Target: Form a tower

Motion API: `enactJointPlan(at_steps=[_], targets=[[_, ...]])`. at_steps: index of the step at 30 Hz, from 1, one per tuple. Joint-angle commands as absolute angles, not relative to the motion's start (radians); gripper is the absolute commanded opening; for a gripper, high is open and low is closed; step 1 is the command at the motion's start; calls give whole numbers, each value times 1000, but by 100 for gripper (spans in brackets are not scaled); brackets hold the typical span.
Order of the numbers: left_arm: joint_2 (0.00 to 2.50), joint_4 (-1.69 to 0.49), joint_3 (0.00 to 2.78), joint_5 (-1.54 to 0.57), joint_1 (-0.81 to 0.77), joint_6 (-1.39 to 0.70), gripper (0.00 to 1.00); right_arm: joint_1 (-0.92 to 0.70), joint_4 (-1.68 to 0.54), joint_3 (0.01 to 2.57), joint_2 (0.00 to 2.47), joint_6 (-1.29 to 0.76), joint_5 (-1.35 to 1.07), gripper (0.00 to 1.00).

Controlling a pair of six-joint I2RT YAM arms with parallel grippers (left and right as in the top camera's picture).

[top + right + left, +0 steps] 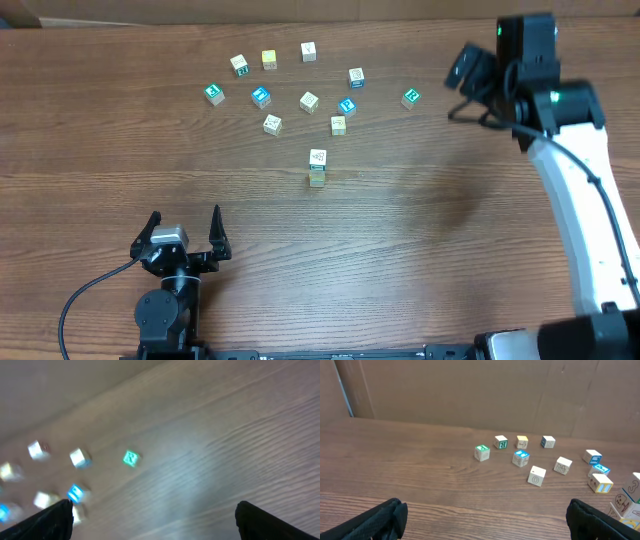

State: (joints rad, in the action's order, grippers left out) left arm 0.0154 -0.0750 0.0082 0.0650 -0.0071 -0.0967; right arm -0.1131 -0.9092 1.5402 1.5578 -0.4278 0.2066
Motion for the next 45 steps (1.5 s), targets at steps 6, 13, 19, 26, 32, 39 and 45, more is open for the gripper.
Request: enactJointPlan(at_steps=[6, 13, 19, 26, 32, 39, 45], targets=[[4, -73, 5, 70, -14, -75, 100, -118, -524, 993, 1323, -37, 1, 100], [4, -73, 5, 70, -14, -75, 100, -118, -344, 733, 1214, 58, -6, 100], [4, -73, 5, 70, -14, -75, 100, -118, -212, 591, 1156, 57, -40, 100], [4, -73, 5, 70, -14, -75, 100, -118, -30, 373, 1089, 57, -130, 100], [4, -73, 5, 70, -14, -75, 99, -118, 133, 195, 985, 49, -153, 100], [4, -73, 5, 70, -14, -75, 100, -115, 260, 9, 792, 50, -174, 100], [4, -73, 5, 70, -14, -75, 100, -111, 181, 7, 687, 50, -174, 100]])
